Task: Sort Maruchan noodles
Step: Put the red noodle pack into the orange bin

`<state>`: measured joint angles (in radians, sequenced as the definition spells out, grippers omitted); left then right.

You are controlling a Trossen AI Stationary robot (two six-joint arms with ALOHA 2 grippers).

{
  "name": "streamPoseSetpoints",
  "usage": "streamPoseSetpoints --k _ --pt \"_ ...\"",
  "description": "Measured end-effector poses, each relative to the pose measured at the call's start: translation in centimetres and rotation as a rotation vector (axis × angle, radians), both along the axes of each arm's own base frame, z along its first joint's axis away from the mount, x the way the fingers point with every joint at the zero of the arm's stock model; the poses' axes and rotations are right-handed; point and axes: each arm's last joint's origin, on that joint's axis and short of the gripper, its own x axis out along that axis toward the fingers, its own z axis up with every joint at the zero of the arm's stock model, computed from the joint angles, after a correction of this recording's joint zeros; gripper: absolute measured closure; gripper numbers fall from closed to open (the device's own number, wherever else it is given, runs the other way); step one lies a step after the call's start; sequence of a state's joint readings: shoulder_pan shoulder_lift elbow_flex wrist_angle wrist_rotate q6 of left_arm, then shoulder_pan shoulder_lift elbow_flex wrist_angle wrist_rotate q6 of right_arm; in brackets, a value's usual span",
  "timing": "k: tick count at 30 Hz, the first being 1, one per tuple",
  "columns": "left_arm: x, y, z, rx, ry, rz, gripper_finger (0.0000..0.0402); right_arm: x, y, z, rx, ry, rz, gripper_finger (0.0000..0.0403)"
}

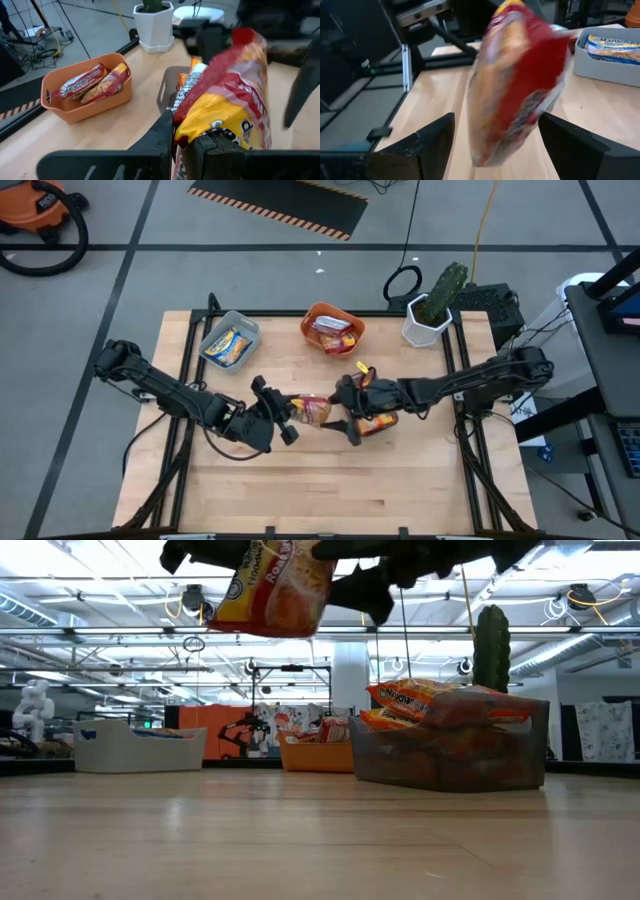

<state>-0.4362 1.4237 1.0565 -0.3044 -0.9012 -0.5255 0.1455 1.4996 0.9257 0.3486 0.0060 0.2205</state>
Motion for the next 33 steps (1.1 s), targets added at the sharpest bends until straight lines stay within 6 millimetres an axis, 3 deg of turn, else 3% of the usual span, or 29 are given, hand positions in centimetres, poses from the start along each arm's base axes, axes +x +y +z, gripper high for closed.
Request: streamPoseSetpoints --k 8,19,27,33 --pt "0.0 -0.1 0.1 0.002 -0.004 -0.006 0.0376 1.5 -0.5 -0.5 -0.008 -0.111 -0.016 0.0138" --pt "-0.3 -0.9 0.0 0.02 0.018 -0.053 0.0376 1.4 -0.5 -0.1 -0.057 -0.143 0.001 0.025" --pt "-0.7 -1.9 -0.1 0.02 0.057 -0.155 0.0374 1.4 -0.4 -0.2 -0.084 -0.143 0.039 0.028" --pt "-1.3 -2.1 0.3 -0.004 0.046 -0.162 0.0315 1.4 -0.8 -0.1 -0.091 -0.15 0.057 0.028"
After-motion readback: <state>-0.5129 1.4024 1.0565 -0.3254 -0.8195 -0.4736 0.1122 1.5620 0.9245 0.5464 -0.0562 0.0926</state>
